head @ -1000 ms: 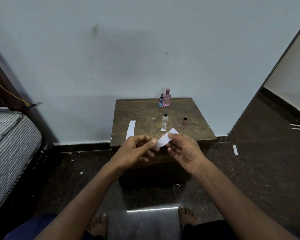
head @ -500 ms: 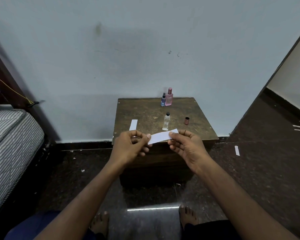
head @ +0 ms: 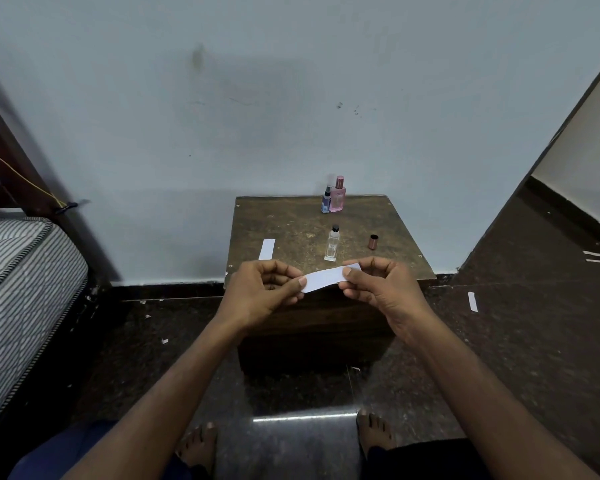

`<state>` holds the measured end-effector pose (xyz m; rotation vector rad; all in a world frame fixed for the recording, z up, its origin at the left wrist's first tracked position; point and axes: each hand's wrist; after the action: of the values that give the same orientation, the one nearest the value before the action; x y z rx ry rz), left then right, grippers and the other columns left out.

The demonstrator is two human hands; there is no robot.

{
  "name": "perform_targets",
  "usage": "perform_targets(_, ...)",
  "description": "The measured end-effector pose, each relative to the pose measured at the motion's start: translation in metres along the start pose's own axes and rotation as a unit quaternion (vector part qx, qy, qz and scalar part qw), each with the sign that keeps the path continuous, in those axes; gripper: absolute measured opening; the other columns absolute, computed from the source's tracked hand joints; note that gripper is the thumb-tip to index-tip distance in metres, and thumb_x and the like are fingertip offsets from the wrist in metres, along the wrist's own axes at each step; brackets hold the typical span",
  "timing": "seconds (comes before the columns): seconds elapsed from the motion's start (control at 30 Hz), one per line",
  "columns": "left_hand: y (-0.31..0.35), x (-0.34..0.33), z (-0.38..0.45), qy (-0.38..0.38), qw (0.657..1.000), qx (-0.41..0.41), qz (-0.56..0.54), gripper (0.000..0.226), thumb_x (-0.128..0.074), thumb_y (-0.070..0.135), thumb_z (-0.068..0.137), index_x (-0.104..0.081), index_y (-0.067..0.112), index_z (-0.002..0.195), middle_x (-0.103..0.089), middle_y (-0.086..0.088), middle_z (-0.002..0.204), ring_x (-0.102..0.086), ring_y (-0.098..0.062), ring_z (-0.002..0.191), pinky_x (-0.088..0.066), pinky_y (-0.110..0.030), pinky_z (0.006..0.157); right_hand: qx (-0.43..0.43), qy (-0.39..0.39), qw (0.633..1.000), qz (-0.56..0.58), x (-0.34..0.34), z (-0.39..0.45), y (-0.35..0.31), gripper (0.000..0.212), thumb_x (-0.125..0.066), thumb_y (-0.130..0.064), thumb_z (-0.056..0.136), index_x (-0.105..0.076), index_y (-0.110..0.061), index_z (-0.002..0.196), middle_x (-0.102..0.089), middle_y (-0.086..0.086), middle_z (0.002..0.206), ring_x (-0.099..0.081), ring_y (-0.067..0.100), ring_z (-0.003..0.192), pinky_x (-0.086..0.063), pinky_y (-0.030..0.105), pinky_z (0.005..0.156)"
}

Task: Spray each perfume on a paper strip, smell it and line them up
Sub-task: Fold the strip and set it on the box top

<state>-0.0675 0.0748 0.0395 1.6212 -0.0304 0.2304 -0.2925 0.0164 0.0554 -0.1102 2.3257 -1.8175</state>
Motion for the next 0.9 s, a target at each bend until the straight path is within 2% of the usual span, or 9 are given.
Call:
perform_targets(0.17, -0.002, 0.001, 0.001, -0.001, 0.999, -0.002, 0.044, 0.015, -0.083, 0.017, 0.088, -0.079, 0.012, 0.101, -0.082, -0.004, 0.087, -0.081, -0.016, 0.085, -0.065, -0.026, 0.076, 0.011, -0.046, 0.997, -0.068, 0.009, -0.002, -0.003, 0.019, -0.080, -0.003, 0.087, -0.077, 0.000, 0.105, -0.079, 0.020, 0.093, -0.079, 0.024, 0.085, -0.065, 0.027, 0.073)
perform_targets(0.27, -0.002, 0.003, 0.002, 0.002, 0.998, -0.009, 0.060, 0.014, -0.083, 0.017, 0.088, -0.080, 0.014, 0.101, -0.082, -0.001, 0.088, -0.080, -0.015, 0.084, -0.065, -0.027, 0.076, 0.003, -0.057, 0.996, -0.070, 0.011, -0.003, -0.004, 0.020, -0.080, 0.000, 0.085, -0.076, 0.003, 0.105, -0.079, 0.022, 0.092, -0.079, 0.025, 0.084, -0.064, 0.025, 0.070)
perform_targets(0.47, -0.001, 0.004, 0.000, 0.000, 1.000, 0.006, 0.004, 0.015, -0.084, 0.013, 0.088, -0.079, 0.010, 0.102, -0.081, -0.006, 0.094, -0.082, -0.020, 0.087, -0.066, -0.027, 0.074, -0.011, -0.062, 0.996, -0.056, 0.012, -0.008, -0.005, 0.022, -0.079, 0.003, 0.085, -0.075, 0.006, 0.106, -0.079, 0.022, 0.096, -0.080, 0.027, 0.087, -0.065, 0.026, 0.073)
perform_targets(0.57, 0.001, 0.007, 0.000, -0.004, 1.000, 0.009, 0.000, 0.016, -0.085, 0.014, 0.087, -0.080, 0.012, 0.102, -0.081, -0.004, 0.097, -0.081, -0.018, 0.089, -0.064, -0.024, 0.075, -0.022, -0.056, 0.998, -0.036, 0.013, -0.013, -0.008, 0.021, -0.077, 0.003, 0.086, -0.075, 0.005, 0.107, -0.079, 0.020, 0.099, -0.080, 0.027, 0.090, -0.065, 0.026, 0.073)
perform_targets(0.67, 0.004, 0.011, 0.000, 0.003, 1.000, -0.017, 0.021, 0.014, -0.086, 0.014, 0.086, -0.081, 0.014, 0.099, -0.081, -0.003, 0.095, -0.080, -0.019, 0.089, -0.065, -0.028, 0.078, -0.027, -0.071, 0.996, -0.037, 0.014, -0.017, -0.012, 0.022, -0.077, 0.002, 0.087, -0.075, 0.004, 0.108, -0.078, 0.024, 0.096, -0.079, 0.026, 0.085, -0.065, 0.025, 0.071)
perform_targets(0.77, 0.005, 0.013, -0.001, 0.002, 0.995, -0.059, 0.080, 0.013, -0.085, 0.014, 0.087, -0.081, 0.015, 0.099, -0.081, -0.001, 0.094, -0.080, -0.016, 0.085, -0.064, -0.023, 0.075, -0.025, -0.066, 0.996, -0.049, 0.014, -0.017, -0.010, 0.021, -0.078, 0.001, 0.086, -0.076, 0.004, 0.107, -0.078, 0.024, 0.092, -0.078, 0.023, 0.078, -0.064, 0.025, 0.069)
perform_targets(0.9, 0.002, 0.017, 0.000, -0.016, 0.994, -0.061, 0.090, 0.012, -0.085, 0.014, 0.088, -0.080, 0.016, 0.099, -0.081, -0.001, 0.095, -0.080, -0.015, 0.085, -0.064, -0.024, 0.076, -0.040, -0.071, 0.995, -0.060, 0.020, -0.015, 0.005, 0.022, -0.081, -0.003, 0.084, -0.077, 0.000, 0.106, -0.079, 0.022, 0.096, -0.078, 0.025, 0.083, -0.065, 0.029, 0.075)
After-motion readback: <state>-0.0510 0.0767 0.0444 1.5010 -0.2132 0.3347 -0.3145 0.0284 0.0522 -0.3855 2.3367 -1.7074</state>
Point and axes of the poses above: each hand's wrist, its own z-axis towards the middle knuckle, its own x-axis out of the back of the hand, y = z × x
